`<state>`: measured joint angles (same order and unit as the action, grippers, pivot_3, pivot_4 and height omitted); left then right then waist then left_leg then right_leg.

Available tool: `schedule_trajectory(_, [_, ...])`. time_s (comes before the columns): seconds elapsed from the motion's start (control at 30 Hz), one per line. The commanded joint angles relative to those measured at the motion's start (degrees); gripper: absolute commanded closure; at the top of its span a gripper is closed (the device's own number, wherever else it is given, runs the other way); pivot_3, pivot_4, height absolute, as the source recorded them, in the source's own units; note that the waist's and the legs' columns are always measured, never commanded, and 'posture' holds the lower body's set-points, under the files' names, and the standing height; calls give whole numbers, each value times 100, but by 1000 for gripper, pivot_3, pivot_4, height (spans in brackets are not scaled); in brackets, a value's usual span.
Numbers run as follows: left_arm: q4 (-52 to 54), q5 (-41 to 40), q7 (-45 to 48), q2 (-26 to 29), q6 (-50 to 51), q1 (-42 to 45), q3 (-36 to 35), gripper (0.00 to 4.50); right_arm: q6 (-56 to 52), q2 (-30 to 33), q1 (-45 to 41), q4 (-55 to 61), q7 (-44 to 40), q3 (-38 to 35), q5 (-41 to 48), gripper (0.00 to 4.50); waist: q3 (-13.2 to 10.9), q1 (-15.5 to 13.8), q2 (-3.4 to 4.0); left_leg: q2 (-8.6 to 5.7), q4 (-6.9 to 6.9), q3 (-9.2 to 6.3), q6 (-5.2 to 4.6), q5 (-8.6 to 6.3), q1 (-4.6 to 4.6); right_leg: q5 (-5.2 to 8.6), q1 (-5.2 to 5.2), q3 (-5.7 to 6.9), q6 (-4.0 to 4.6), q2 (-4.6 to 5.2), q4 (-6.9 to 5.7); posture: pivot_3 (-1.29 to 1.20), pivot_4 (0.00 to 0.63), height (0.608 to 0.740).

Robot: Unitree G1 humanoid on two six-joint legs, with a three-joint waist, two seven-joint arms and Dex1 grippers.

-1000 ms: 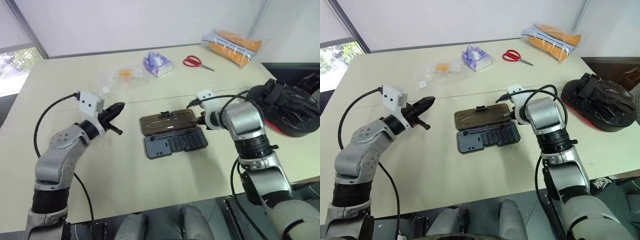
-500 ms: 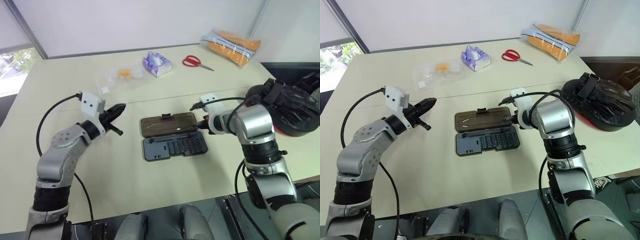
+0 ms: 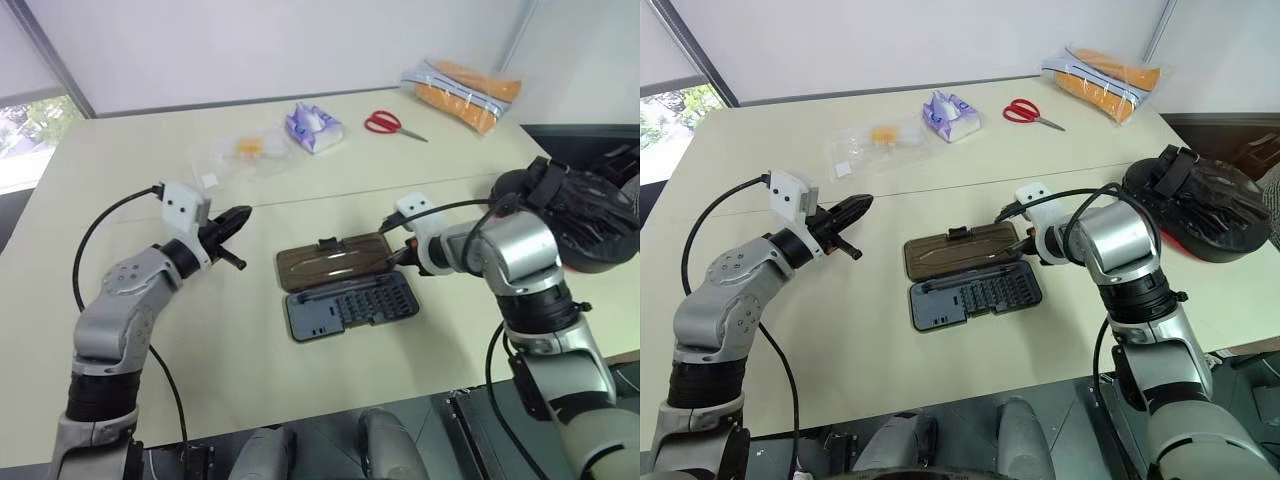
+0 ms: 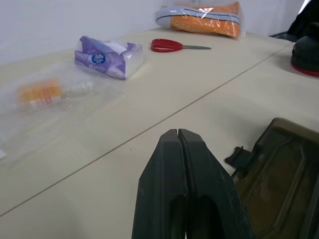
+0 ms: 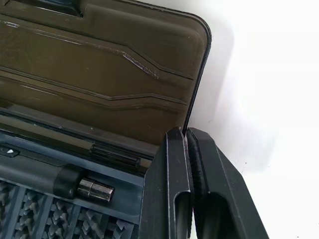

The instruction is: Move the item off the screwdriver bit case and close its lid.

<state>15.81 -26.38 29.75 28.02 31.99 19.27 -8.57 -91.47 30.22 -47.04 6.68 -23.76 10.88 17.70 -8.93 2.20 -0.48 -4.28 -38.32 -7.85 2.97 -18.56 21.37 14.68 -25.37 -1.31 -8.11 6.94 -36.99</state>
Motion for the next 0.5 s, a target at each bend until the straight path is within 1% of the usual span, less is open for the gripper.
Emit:
schedule_trajectory(0.03, [191,-20,-11,42,-75,14,-99,4500,-103,28,23,131,76,81,270,4462,0,-1,0,0,0,0,0,0,0,0,0,0,0,0,0,0,150,740])
schedule_trajectory(0.5, [180,-20,-4,48,-57,38,-77,4500,-103,147,141,231,534,5,896,4462,0,-3,0,0,0,1,0,0,0,0,0,0,0,0,2,0,150,740])
